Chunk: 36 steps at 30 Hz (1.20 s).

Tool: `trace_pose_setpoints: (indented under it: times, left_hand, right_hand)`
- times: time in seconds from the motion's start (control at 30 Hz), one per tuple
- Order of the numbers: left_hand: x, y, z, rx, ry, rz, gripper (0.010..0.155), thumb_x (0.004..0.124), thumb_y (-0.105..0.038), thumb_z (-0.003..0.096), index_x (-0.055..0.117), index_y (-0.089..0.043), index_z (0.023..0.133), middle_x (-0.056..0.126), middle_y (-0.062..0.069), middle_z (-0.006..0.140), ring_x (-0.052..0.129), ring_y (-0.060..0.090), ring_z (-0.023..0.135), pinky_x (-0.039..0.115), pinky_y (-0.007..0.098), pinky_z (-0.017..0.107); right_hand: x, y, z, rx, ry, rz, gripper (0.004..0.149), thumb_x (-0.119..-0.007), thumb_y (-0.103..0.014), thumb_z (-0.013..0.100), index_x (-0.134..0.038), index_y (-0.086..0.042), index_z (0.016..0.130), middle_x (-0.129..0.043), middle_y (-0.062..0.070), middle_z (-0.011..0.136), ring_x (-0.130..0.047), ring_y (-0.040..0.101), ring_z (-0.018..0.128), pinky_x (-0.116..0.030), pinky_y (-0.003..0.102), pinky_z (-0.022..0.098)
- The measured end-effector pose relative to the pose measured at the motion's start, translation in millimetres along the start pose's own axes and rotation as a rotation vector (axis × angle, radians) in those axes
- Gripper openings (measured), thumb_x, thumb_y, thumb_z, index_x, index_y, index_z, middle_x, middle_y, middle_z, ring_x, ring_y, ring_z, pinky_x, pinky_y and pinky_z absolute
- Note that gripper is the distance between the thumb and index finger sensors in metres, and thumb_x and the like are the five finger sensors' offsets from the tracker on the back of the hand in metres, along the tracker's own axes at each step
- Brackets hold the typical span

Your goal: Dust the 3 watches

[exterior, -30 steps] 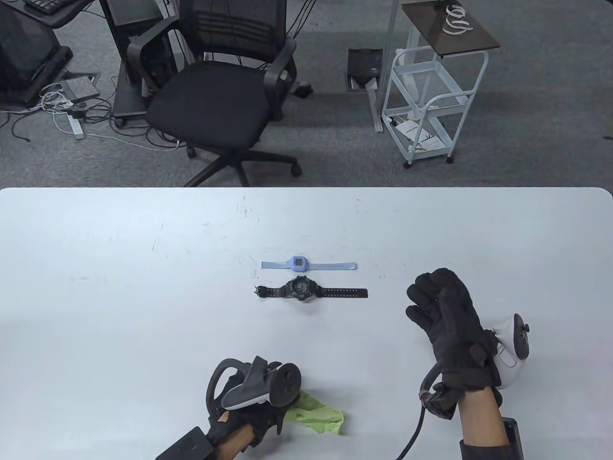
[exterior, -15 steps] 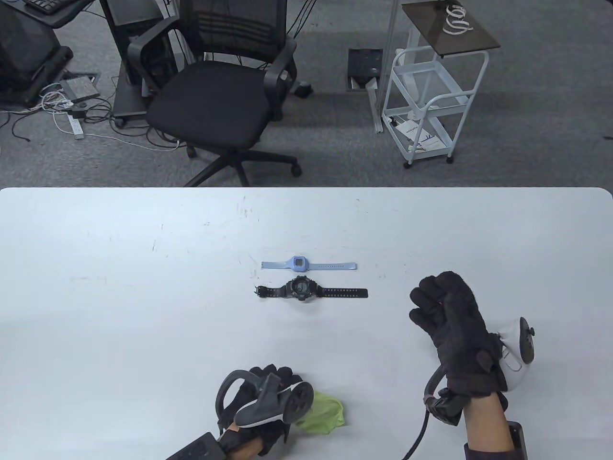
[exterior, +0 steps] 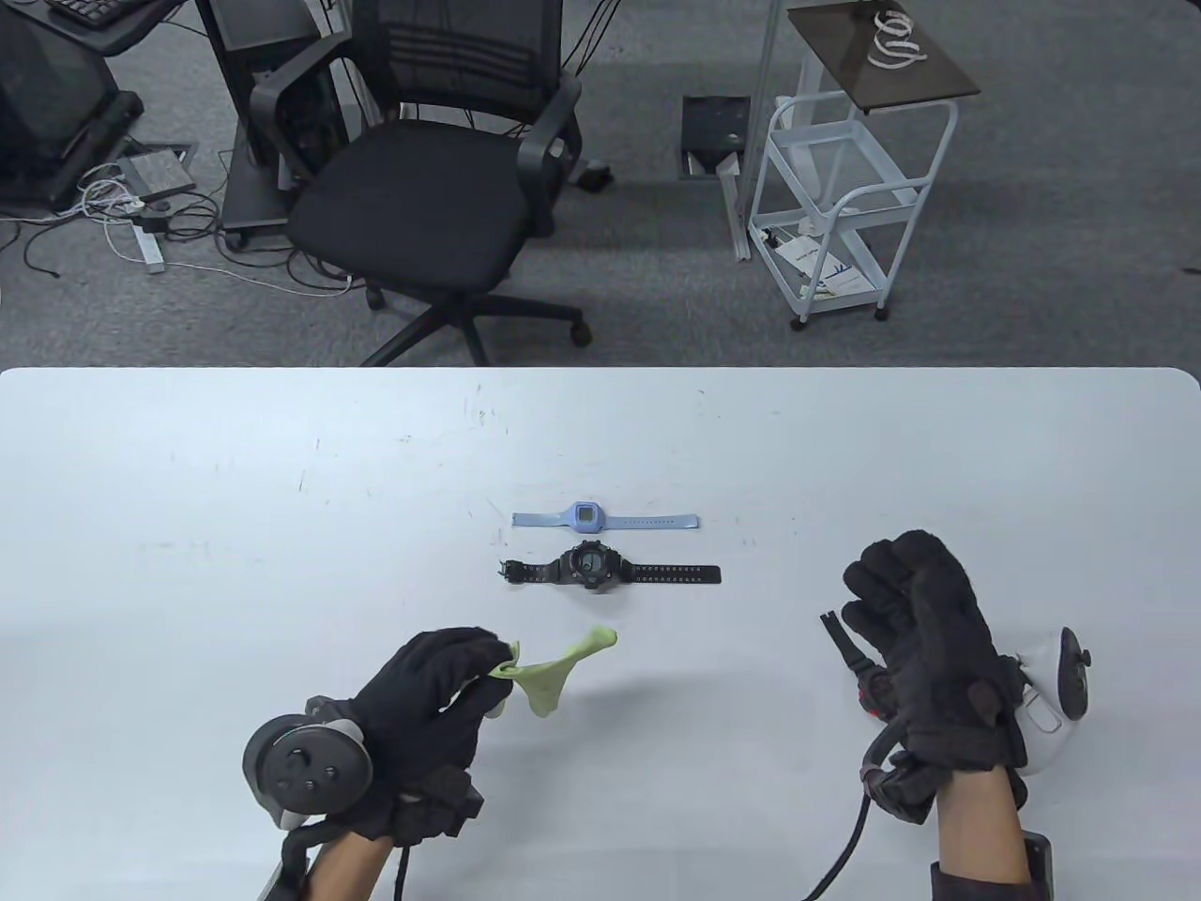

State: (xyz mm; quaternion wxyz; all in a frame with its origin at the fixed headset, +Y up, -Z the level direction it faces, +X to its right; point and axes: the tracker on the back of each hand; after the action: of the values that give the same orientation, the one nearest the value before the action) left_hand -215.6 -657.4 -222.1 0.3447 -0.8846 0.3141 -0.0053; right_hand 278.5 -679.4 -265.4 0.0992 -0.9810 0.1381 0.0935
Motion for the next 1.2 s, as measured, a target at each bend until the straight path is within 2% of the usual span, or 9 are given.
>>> trace_pose_setpoints:
  times: [0.13,0.23,0.33,0.53,0.7,0.83,0.97,1.07,1.2]
  left_hand:
    - [-5,-8,-1,0.049,-0.015,0.006,0.04,0.09,-0.036,0.0442,0.095,-0.021,0.081,0.097,0.005,0.081,0.102,0.031,0.066,0.078,0.064,0.059]
    - [-5,-12,-1,0.07,-0.021,-0.013,0.04,0.09,-0.036,0.0443,0.095,-0.022,0.081,0.097,0.004,0.081,0.102,0.031,0.067,0.078,0.065,0.059]
    - [-6,-15,-2,0.082,-0.024,-0.021,0.04,0.09,-0.036,0.0447,0.094,-0.022,0.082,0.097,0.004,0.082,0.102,0.031,0.067,0.078,0.065,0.059]
    - [-6,-16,-2,0.084,-0.026,-0.023,0.04,0.09,-0.037,0.0451,0.094,-0.022,0.082,0.096,0.005,0.082,0.102,0.031,0.067,0.078,0.065,0.059]
    - [-7,-15,-2,0.076,-0.019,-0.02,0.04,0.09,-0.037,0.0453,0.094,-0.022,0.082,0.096,0.005,0.082,0.101,0.031,0.067,0.078,0.065,0.059]
    - [-7,-15,-2,0.076,-0.014,-0.02,0.04,0.09,-0.037,0.0453,0.094,-0.022,0.082,0.096,0.005,0.082,0.101,0.032,0.068,0.077,0.065,0.059]
    - [-6,-15,-2,0.075,-0.008,-0.018,0.04,0.09,-0.037,0.0455,0.094,-0.022,0.083,0.096,0.005,0.082,0.101,0.031,0.068,0.077,0.065,0.059]
    - [-4,-13,-2,0.063,0.004,-0.019,0.04,0.09,-0.038,0.0455,0.094,-0.022,0.083,0.096,0.005,0.082,0.101,0.032,0.068,0.077,0.065,0.059]
    - [-3,-12,-2,0.05,0.011,-0.028,0.041,0.09,-0.038,0.0455,0.094,-0.022,0.083,0.096,0.005,0.082,0.101,0.032,0.068,0.077,0.065,0.059]
  right_hand:
    - [8,-4,4,-0.115,0.082,-0.332,0.061,-0.063,-0.048,0.073,-0.042,-0.014,0.119,-0.047,0.018,0.117,-0.056,0.045,0.103,-0.051,0.065,0.071]
    - [15,-2,14,-0.286,0.134,-0.654,0.062,-0.067,-0.047,0.072,-0.045,-0.011,0.118,-0.049,0.019,0.116,-0.057,0.046,0.102,-0.052,0.064,0.071]
    - [20,11,29,-0.536,0.11,-0.96,0.065,-0.07,-0.046,0.072,-0.045,-0.01,0.119,-0.047,0.02,0.116,-0.055,0.046,0.102,-0.052,0.064,0.071]
    - [24,53,47,-0.975,0.027,-1.275,0.077,-0.074,-0.05,0.07,-0.039,-0.004,0.121,-0.038,0.023,0.12,-0.047,0.05,0.105,-0.051,0.066,0.071]
    - [20,78,52,-1.143,-0.002,-1.517,0.076,-0.077,-0.053,0.068,-0.045,-0.005,0.119,-0.044,0.022,0.118,-0.059,0.044,0.103,-0.06,0.063,0.069]
    - [1,84,56,-1.13,-0.011,-1.784,0.063,-0.077,-0.053,0.067,-0.061,-0.011,0.111,-0.064,0.015,0.11,-0.078,0.034,0.092,-0.073,0.052,0.063]
    - [-1,85,59,-1.179,-0.013,-1.782,0.059,-0.077,-0.054,0.066,-0.064,-0.013,0.106,-0.071,0.011,0.103,-0.082,0.03,0.087,-0.075,0.049,0.061]
    - [7,82,58,-1.222,-0.013,-1.657,0.059,-0.079,-0.055,0.065,-0.064,-0.014,0.106,-0.071,0.009,0.101,-0.083,0.027,0.084,-0.075,0.047,0.059]
    - [13,79,51,-1.152,-0.049,-1.488,0.047,-0.082,-0.05,0.065,-0.071,-0.02,0.099,-0.083,0.003,0.092,-0.094,0.017,0.071,-0.083,0.04,0.05]
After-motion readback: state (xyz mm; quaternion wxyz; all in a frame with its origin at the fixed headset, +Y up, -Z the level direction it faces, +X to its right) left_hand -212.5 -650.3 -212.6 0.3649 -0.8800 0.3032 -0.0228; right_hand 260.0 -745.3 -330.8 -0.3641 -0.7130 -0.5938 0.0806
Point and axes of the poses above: the tracker on the back of each hand, its own y axis roughly to the little-finger side, its own z axis roughly from the wrist to the fingertips, x = y × z
